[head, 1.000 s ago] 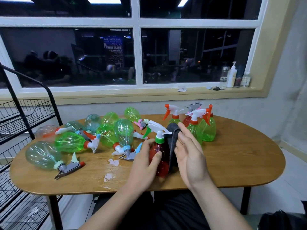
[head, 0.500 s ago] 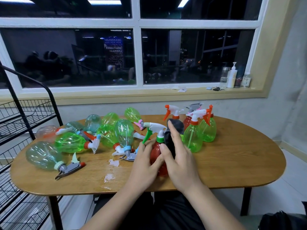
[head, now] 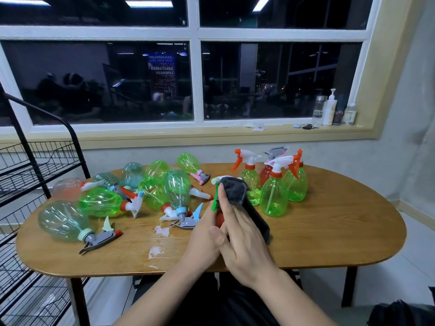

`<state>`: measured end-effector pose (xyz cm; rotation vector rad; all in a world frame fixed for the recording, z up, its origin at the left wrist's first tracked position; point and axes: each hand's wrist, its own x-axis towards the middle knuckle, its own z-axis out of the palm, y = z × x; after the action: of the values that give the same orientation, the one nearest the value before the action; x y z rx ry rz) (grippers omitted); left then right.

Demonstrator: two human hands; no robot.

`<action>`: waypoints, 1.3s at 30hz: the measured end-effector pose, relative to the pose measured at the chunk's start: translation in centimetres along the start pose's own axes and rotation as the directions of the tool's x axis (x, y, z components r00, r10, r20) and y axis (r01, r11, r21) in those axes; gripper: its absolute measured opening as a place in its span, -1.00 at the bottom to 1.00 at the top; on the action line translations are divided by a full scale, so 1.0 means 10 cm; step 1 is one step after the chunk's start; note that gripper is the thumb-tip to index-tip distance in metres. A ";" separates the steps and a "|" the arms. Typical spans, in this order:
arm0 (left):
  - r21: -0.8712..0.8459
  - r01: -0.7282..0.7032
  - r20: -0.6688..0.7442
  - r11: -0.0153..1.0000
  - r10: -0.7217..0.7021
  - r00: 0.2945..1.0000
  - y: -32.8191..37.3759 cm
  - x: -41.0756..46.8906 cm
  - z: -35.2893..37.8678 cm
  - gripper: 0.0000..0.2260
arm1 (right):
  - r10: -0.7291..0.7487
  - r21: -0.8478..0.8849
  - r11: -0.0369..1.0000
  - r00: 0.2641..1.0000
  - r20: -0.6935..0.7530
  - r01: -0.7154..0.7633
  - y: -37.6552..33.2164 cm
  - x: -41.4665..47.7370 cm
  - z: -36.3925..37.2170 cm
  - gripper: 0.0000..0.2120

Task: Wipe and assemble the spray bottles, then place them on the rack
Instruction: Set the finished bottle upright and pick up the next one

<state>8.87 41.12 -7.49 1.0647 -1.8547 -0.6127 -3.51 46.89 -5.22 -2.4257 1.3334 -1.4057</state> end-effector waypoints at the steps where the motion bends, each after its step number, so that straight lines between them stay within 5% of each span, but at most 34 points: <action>1: 0.004 0.009 0.002 1.000 -0.009 1.000 0.01 0.00 0.00 -0.71 | -0.001 -0.006 1.000 1.000 0.014 0.001 0.02 0.00 0.00 -0.31; 16: -0.060 -0.101 -0.054 0.993 0.097 0.994 0.01 0.02 0.02 -0.41 | 0.297 0.218 0.935 0.954 -0.041 -0.281 0.30 -0.10 0.04 -0.37; 28: 0.043 -0.121 -0.184 0.992 0.127 0.975 -0.07 0.03 0.03 -0.55 | 0.601 0.320 0.740 0.795 0.078 -0.591 0.57 -0.11 0.01 -0.46; 35: 0.045 -0.093 -0.149 0.995 0.098 0.984 -0.12 0.05 0.03 -0.53 | 0.475 0.535 0.730 0.878 0.050 -0.425 0.25 0.10 -0.15 -0.41; 39: -0.002 -0.068 -0.136 0.998 0.067 0.988 -0.15 0.04 0.03 -0.61 | 0.457 0.551 0.745 0.889 -0.010 -0.376 0.27 0.02 -0.08 -0.56</action>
<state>9.17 40.04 -8.61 1.0099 -1.7617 -0.4938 -5.81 45.30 -5.72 -1.5718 1.1916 -1.5717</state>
